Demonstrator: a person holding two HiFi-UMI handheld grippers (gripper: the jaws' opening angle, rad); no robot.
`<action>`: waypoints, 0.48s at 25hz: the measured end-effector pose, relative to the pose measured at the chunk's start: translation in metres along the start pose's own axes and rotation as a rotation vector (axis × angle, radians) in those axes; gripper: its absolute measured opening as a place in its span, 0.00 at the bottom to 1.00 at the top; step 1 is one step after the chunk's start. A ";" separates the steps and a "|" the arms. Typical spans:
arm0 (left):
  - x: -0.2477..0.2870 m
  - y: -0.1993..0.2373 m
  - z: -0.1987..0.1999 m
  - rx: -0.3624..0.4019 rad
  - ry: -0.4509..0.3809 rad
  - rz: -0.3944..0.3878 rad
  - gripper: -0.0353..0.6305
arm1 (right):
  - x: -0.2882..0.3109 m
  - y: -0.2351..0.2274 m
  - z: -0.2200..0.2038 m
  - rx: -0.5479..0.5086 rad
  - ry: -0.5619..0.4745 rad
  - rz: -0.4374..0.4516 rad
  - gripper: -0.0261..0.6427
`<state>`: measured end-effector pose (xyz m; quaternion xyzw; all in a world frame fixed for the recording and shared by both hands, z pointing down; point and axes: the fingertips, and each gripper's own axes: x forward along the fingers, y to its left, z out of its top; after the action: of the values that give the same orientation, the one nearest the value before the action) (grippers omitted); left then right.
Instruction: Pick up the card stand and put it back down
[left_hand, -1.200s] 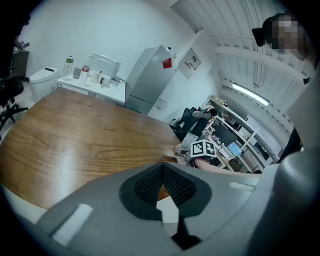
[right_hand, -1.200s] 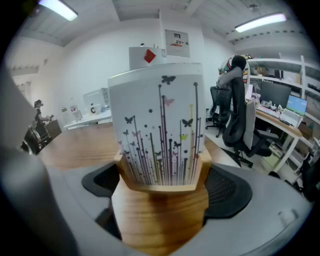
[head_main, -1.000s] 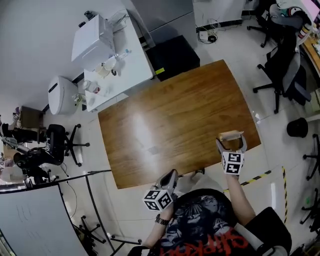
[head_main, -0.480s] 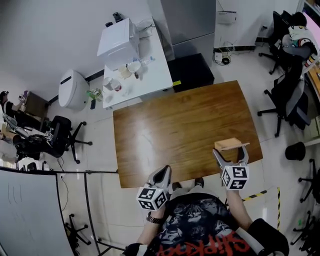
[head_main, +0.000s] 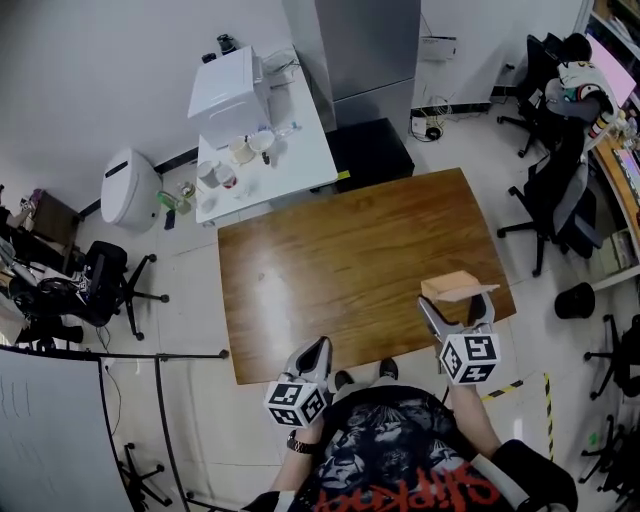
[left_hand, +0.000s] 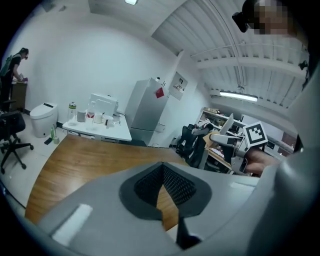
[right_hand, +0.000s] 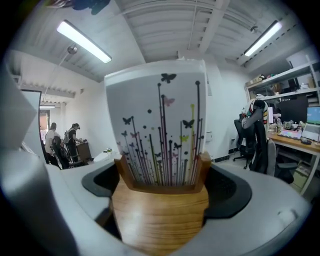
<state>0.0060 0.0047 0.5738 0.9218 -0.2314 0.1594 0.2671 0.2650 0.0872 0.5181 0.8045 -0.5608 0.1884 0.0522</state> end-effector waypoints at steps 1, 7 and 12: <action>0.002 0.001 -0.005 -0.006 0.014 0.001 0.04 | -0.002 0.001 0.001 -0.005 0.002 0.002 0.82; 0.001 0.007 -0.017 -0.060 0.042 -0.007 0.05 | 0.001 0.031 0.013 -0.048 -0.023 0.068 0.82; -0.021 0.022 -0.022 -0.083 0.014 0.056 0.04 | 0.019 0.085 0.013 -0.095 -0.015 0.212 0.82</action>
<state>-0.0268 0.0083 0.5920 0.9018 -0.2619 0.1636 0.3022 0.1951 0.0358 0.5020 0.7387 -0.6514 0.1600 0.0662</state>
